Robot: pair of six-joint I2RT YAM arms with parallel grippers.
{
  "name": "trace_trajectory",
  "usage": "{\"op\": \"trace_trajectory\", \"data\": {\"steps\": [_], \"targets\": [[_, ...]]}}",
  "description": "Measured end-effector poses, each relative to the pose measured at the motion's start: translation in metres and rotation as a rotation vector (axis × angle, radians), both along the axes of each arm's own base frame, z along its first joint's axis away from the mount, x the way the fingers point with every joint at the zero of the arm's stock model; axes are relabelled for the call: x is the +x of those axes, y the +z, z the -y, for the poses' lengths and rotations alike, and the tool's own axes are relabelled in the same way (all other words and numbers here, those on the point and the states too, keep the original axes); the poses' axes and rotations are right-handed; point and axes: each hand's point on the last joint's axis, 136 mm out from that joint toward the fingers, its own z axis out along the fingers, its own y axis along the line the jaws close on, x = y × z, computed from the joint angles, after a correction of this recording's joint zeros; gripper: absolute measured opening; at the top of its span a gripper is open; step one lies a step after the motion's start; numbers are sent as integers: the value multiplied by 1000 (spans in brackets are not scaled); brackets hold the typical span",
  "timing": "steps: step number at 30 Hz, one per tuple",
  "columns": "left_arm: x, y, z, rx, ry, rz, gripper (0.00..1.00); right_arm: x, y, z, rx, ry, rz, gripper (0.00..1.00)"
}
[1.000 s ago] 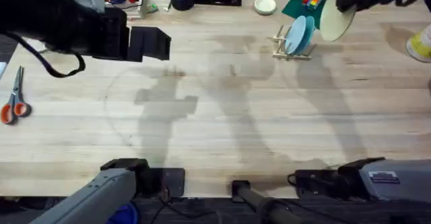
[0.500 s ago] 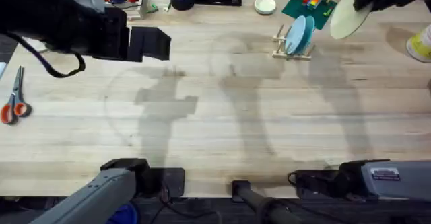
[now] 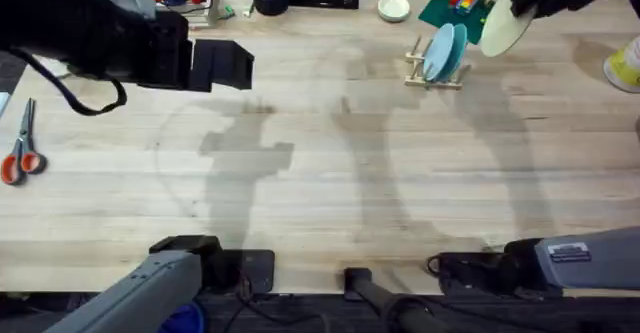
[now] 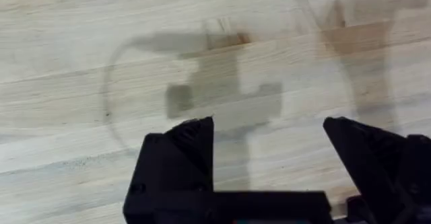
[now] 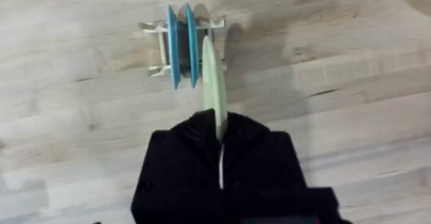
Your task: Pick up the plates from the table one by one and place each into a slot on the dish rack.
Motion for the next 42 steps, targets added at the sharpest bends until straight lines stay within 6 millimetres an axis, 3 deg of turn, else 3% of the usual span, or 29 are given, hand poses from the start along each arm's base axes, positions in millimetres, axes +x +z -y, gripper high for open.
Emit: {"op": "trace_trajectory", "data": {"steps": [19,42], "targets": [[0,0,0,0,0,0,994,25,-32,6,-33,54,-59,31],[0,0,0,0,0,0,995,34,-29,6,-45,83,-26,31]]}}
